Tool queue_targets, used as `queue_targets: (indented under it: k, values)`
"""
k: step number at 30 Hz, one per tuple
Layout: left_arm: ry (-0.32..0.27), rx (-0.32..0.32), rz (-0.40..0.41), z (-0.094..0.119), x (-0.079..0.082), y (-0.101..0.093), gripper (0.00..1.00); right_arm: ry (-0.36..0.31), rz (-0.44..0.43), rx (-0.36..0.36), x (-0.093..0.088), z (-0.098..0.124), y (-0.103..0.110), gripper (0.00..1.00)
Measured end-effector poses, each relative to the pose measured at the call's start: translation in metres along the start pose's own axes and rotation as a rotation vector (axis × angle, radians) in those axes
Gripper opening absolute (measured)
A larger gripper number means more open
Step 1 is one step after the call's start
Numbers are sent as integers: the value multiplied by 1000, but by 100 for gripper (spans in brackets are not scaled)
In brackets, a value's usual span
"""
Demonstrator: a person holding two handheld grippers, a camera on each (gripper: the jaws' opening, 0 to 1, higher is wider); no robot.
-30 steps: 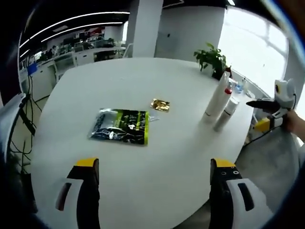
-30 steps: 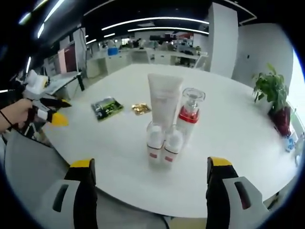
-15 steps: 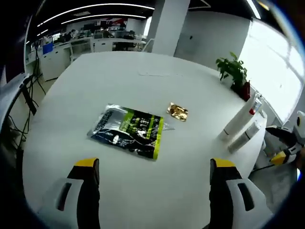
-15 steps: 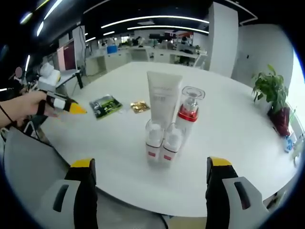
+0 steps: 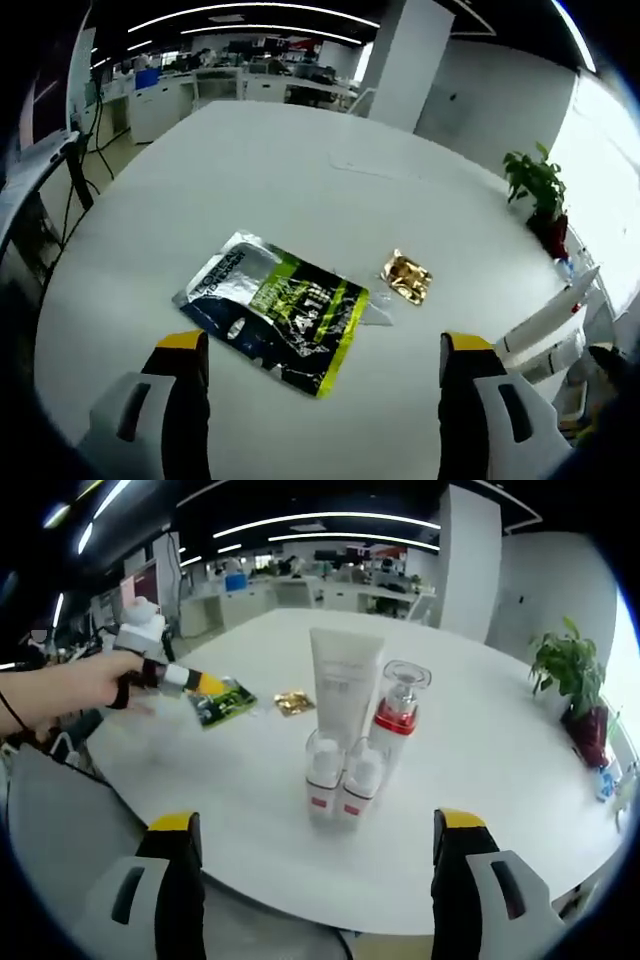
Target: Arrange the skincare products in the storage area until every visible bottle or jar stands upright without overlapping.
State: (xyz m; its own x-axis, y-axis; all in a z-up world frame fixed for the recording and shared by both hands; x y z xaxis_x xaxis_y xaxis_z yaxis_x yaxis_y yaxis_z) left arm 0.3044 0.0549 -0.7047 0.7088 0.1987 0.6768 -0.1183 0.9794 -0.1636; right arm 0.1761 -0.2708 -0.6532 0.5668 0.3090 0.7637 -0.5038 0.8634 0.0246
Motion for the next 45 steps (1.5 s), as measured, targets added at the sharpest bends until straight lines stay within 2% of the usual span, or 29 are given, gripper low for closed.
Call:
queue_targets:
  k: [5,9,14,19,22,26,34,41,45]
  values:
    - [-29,100,80,-18,9,-5,89,2,1,-2,0,0,0,95]
    - [-35,143,99,-23,11,-5,88,4,3,-5,1,1,1,95]
    - [9,185,98,-32,8,-8,90,7,5,-6,1,0,1,95]
    - [62,220,187,-45,8,-6,90,12,13,-8,1,0,1,95]
    - [70,242,222,-51,10,-6,90,15,16,-9,1,0,1,95]
    - [100,288,220,-57,8,-7,88,15,19,-12,1,0,1,95]
    - [89,322,190,-65,13,-7,87,19,27,-14,0,0,1,95]
    - [95,345,96,-67,9,0,79,20,31,-15,1,0,2,95]
    - [60,336,64,-62,6,8,76,19,32,-16,1,0,2,95]
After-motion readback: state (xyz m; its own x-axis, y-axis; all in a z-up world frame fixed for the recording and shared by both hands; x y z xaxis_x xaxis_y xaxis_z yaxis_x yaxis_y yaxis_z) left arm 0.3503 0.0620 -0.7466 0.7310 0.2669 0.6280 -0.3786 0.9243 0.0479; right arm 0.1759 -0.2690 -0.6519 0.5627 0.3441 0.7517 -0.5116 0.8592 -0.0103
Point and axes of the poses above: the point that each gripper's makers call its tool centre point, and the gripper's own axes: z roughly backward along the fingers, y roughly to its left, x roughly out of its top, the point moved 10 cm from there along z, roughly backward along the fingers, and after that the axes turned 6 degrees about x, right-handed, at the moved point
